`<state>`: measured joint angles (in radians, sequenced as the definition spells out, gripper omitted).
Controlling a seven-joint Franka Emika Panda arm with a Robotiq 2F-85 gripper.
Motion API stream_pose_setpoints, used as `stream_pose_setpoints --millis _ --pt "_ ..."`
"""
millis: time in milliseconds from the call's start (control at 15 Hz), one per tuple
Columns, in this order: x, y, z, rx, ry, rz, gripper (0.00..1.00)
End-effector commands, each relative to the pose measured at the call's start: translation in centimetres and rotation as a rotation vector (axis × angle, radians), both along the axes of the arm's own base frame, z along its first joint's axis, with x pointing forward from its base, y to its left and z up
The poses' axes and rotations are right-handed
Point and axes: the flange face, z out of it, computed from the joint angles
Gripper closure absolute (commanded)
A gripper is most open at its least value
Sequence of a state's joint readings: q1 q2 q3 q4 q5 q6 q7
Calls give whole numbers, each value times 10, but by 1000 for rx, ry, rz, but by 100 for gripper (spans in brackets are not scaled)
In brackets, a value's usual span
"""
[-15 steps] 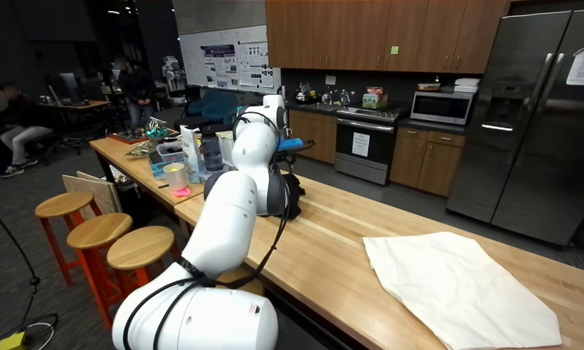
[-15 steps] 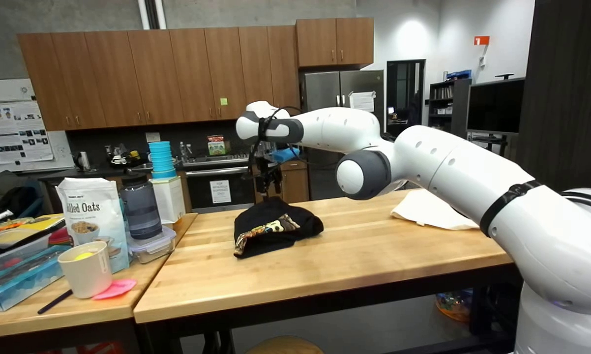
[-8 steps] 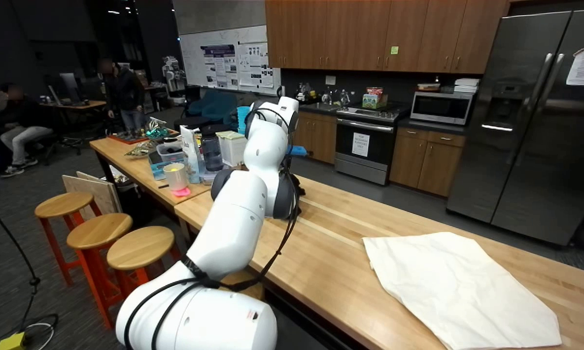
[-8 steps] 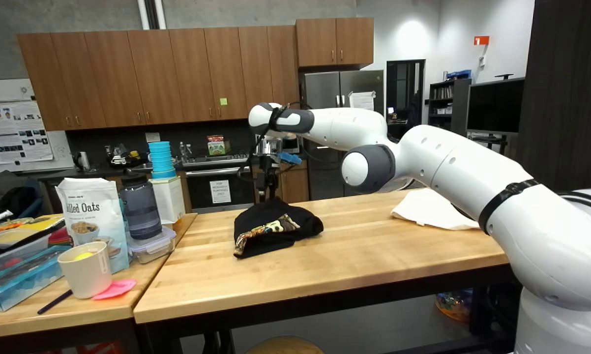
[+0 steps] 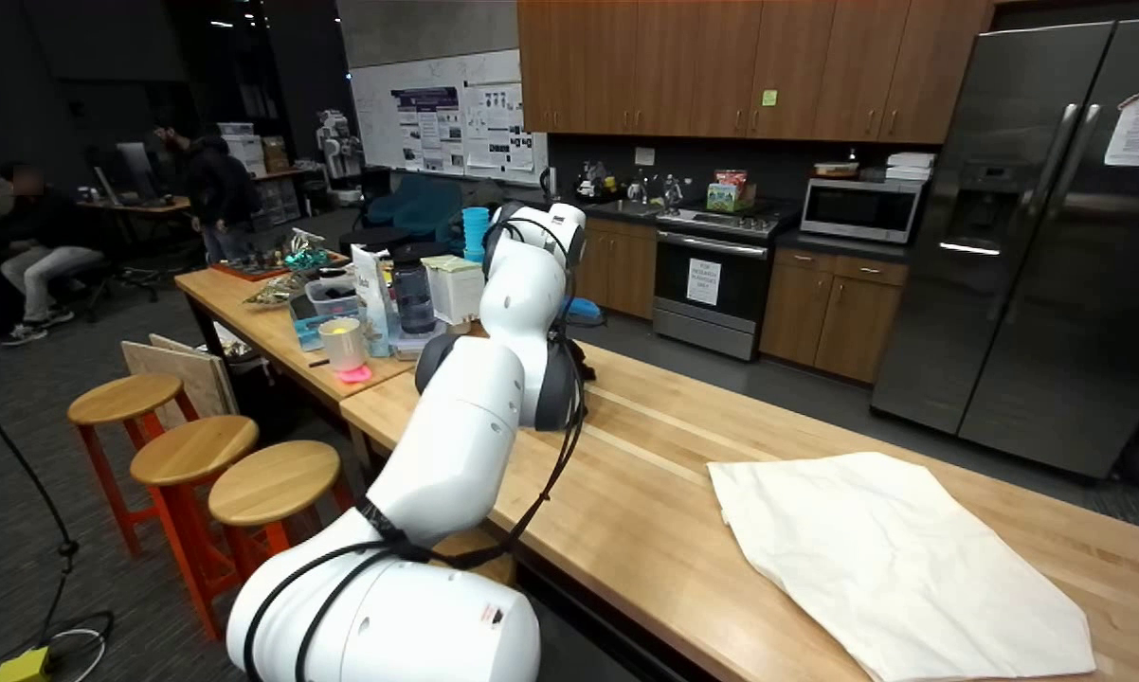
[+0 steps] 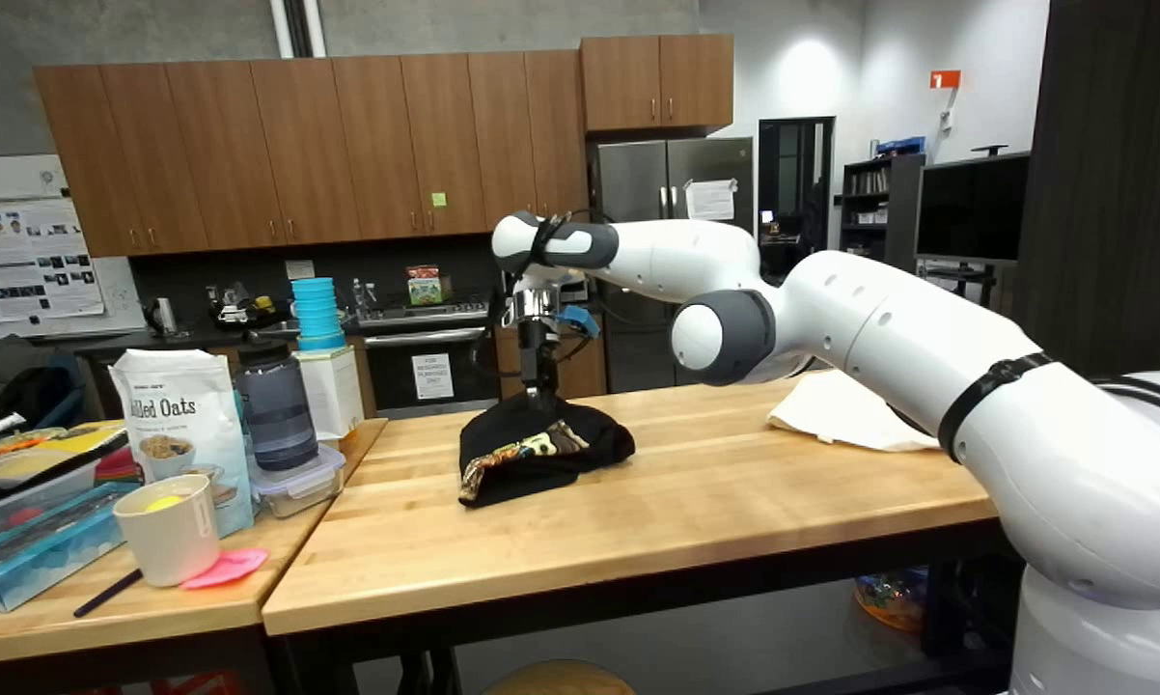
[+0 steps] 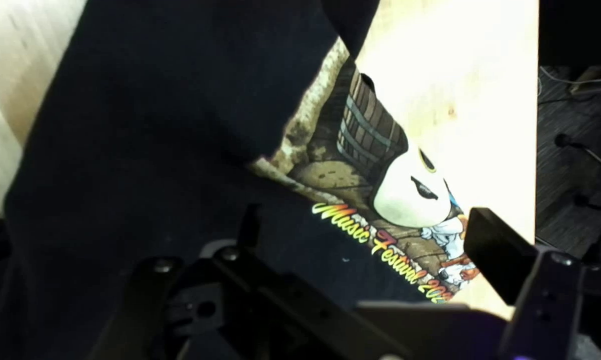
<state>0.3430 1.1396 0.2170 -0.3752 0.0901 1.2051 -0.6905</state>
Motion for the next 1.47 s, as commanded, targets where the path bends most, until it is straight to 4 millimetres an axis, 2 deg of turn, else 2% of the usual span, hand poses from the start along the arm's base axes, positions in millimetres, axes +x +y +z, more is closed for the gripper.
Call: stream_pose_setpoints --millis 0,333,667,933,1400 --pt "-4 -5 -5 -61 10 43 0" --pt "1 -12 -35 -335 -82 122 0" --pt "6 -9 -64 -549 -170 145 0" --pt "16 -11 -74 -694 -283 139 0" --pt "31 -14 -69 -728 -421 -49 0"
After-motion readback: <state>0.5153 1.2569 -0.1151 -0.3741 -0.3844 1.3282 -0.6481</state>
